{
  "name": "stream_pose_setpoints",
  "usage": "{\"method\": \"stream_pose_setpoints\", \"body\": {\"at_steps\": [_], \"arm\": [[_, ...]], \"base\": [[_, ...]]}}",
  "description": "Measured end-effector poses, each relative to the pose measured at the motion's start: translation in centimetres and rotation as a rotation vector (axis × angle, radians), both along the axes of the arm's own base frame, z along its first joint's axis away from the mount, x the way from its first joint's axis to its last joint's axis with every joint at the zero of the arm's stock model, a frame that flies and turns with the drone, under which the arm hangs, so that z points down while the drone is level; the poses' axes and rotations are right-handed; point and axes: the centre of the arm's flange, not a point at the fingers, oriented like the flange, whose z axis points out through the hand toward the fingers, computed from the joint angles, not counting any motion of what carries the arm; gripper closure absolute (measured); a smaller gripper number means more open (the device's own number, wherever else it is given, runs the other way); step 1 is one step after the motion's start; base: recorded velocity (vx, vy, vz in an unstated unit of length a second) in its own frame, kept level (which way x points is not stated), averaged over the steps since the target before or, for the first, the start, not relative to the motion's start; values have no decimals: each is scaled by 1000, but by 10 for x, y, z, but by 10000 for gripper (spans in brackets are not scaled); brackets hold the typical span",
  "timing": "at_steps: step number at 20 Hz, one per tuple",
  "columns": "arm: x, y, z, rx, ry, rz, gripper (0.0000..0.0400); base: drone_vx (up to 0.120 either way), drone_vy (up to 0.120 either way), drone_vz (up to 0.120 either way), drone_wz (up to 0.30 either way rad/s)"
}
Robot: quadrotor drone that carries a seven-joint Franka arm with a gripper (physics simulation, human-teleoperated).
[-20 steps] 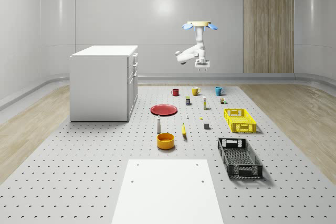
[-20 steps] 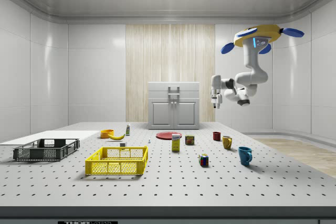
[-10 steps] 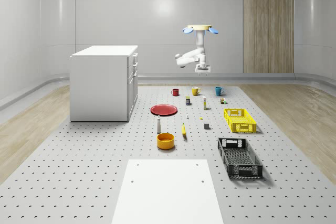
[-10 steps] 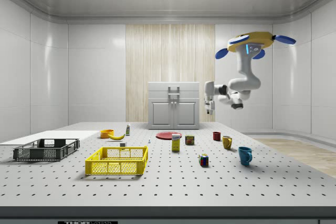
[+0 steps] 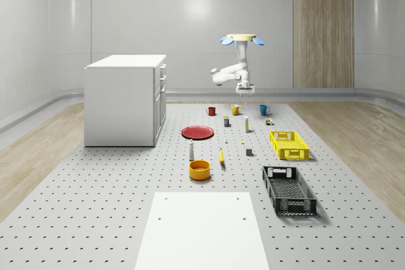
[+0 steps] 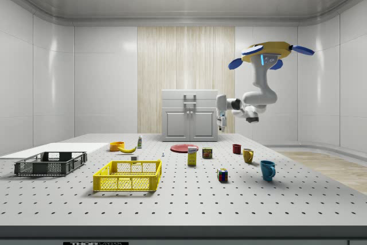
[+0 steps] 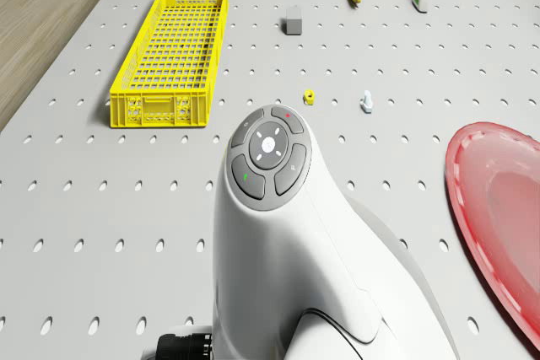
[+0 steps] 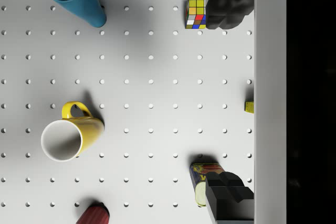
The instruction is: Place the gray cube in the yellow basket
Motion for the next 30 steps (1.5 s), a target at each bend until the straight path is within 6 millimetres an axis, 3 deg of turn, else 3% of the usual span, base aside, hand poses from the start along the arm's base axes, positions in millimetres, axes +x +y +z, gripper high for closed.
{"method": "stream_pose_setpoints", "body": {"at_steps": [30], "arm": [[0,0,0,0,0,0,0]], "base": [[120,-11,-11,0]]}}
